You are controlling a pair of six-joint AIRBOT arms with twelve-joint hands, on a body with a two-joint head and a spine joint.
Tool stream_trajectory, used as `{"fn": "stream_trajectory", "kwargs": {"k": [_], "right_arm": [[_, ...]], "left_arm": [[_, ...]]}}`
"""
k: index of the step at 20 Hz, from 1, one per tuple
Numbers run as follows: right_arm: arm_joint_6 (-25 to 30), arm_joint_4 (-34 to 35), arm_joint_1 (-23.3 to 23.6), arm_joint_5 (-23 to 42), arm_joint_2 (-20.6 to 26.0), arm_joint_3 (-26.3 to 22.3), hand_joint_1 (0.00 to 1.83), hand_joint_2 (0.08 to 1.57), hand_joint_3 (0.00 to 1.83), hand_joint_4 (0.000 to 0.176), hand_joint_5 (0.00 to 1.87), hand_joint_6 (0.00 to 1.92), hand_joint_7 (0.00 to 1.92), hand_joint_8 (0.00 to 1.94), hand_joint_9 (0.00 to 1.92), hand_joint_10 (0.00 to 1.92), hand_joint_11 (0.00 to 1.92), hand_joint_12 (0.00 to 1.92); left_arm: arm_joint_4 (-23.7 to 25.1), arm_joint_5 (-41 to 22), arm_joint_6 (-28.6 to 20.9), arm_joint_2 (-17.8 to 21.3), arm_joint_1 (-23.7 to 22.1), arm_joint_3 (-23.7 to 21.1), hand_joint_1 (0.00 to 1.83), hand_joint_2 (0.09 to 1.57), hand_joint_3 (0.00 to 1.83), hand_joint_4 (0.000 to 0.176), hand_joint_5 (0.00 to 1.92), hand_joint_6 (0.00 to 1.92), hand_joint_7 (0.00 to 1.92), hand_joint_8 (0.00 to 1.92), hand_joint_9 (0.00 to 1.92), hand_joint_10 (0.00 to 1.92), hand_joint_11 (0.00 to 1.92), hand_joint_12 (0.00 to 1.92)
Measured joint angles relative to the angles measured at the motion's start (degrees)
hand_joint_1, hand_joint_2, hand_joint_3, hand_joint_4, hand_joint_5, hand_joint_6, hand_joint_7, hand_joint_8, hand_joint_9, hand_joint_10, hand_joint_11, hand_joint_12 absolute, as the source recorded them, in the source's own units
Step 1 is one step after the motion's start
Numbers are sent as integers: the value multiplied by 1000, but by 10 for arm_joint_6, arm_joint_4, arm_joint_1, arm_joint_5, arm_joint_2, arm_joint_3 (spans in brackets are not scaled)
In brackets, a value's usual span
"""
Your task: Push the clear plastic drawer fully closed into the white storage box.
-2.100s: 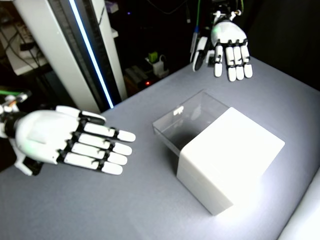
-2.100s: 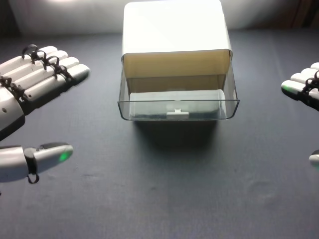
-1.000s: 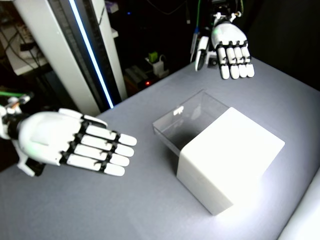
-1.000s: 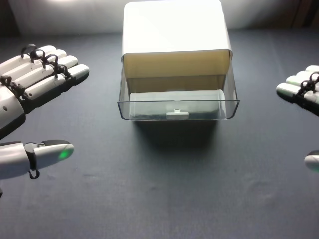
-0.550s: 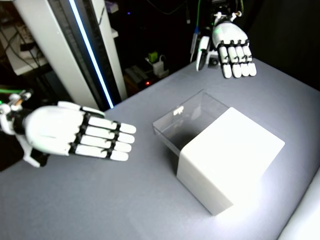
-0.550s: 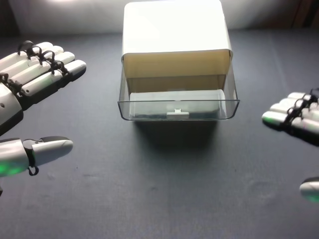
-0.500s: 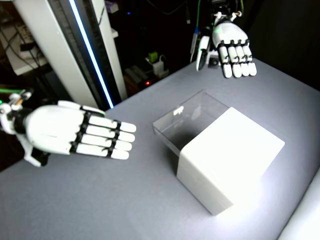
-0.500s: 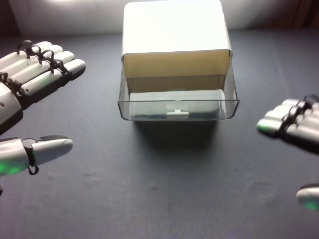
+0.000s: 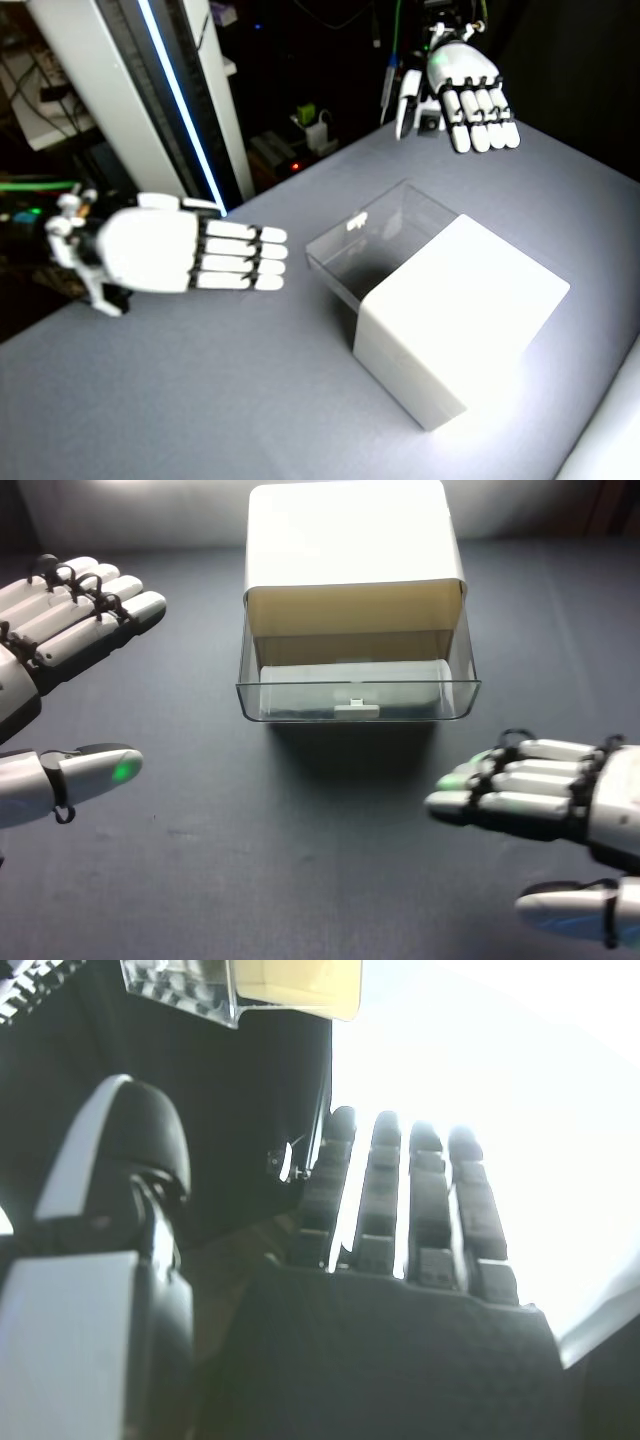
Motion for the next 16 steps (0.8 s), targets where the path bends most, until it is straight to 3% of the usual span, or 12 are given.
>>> {"fn": "stream_trajectory", "kwargs": {"k": [1, 4, 6, 13, 16], "right_arm": [[11, -15, 12, -6, -13, 8, 473, 1502, 0, 0, 216, 16, 249, 14, 297, 60, 0, 873], [24, -31, 32, -21, -38, 22, 473, 1517, 3, 0, 221, 12, 269, 11, 331, 65, 0, 963], [29, -40, 45, -24, -55, 30, 593, 1495, 0, 0, 271, 19, 320, 13, 387, 76, 0, 1134], [32, -49, 86, -25, -93, 46, 638, 1443, 0, 0, 179, 0, 196, 0, 318, 5, 0, 942], [33, -50, 94, -20, -109, 52, 664, 1415, 1, 0, 101, 0, 102, 0, 228, 0, 0, 956]], "left_arm": [[-2, 0, 0, 0, 1, 0, 96, 1313, 12, 3, 0, 0, 0, 0, 0, 0, 0, 0], [-4, -2, 0, 0, 1, 0, 20, 1345, 20, 3, 0, 0, 0, 0, 0, 0, 0, 0], [-5, -3, 0, 0, 3, 0, 17, 1386, 23, 9, 0, 0, 0, 0, 0, 0, 0, 0], [-8, -8, 2, 0, 3, 0, 16, 1421, 6, 30, 0, 0, 0, 0, 0, 0, 0, 0], [-10, -11, 3, 1, 3, 0, 0, 1406, 0, 42, 0, 0, 0, 0, 0, 0, 0, 0]]}}
